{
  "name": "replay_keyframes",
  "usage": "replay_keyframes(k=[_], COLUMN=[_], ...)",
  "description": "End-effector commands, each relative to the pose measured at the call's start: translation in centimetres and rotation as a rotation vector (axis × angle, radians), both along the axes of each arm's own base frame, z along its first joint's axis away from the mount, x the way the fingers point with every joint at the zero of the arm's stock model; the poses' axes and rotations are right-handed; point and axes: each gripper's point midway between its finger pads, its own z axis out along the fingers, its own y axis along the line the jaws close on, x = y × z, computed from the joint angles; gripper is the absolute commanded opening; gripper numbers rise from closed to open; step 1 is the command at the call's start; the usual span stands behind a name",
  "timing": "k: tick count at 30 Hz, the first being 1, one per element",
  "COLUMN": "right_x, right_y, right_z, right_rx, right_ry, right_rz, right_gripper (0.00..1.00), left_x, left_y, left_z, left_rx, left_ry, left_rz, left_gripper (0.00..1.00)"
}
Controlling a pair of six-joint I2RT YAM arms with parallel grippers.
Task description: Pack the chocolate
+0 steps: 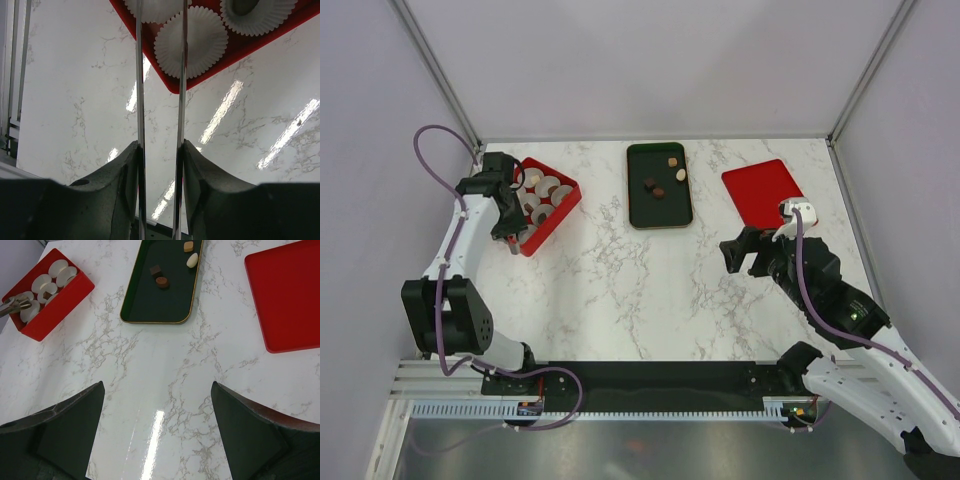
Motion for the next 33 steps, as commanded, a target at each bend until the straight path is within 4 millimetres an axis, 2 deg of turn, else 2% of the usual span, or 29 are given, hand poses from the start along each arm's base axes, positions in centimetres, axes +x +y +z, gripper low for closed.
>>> replay_keyframes(k=[1,13,19,23,29,32,33], right_x=[0.2,0.0,-0.1,-0.2,-0.3,-0.3,-0.3], right_y=[-0.1,-0.3,-0.4,-0.3,-0.5,-0.7,-0.7], right_z=[1.0,1.4,1.4,1.5,2.3,2.5,2.4], right_rx=[0.018,0.019,0.025,0.029,0.023,0.02,0.015], right_ry=[-0.033,-0.038,-0.037,-0.032,-0.039,-0.038,-0.035], right_rz=[-0.007,-0.013,-0.017,-0.011,-0.012,-0.017,-0.018], right_gripper=[0.96,0.96,0.96,0.96,0.96,0.96,0.96], left_x=[1.5,1.9,2.2,2.2,2.9,3.5,3.7], left_y=[0.8,1.2,1.2,1.3,0.5,-1.2,-3.2], left_z=[0.8,0.1,0.9,2.5,7.0,9.0,9.4], left_rx=[0.029,0.043,0.051,0.054,0.035,-0.027,-0.054], left_ry=[-0.058,-0.037,-0.057,-0.101,-0.214,-0.278,-0.29], left_rz=[0.036,0.044,0.038,0.037,0.001,-0.052,-0.114], left_gripper=[0.43,0.48,0.5,0.5,0.5,0.5,0.5])
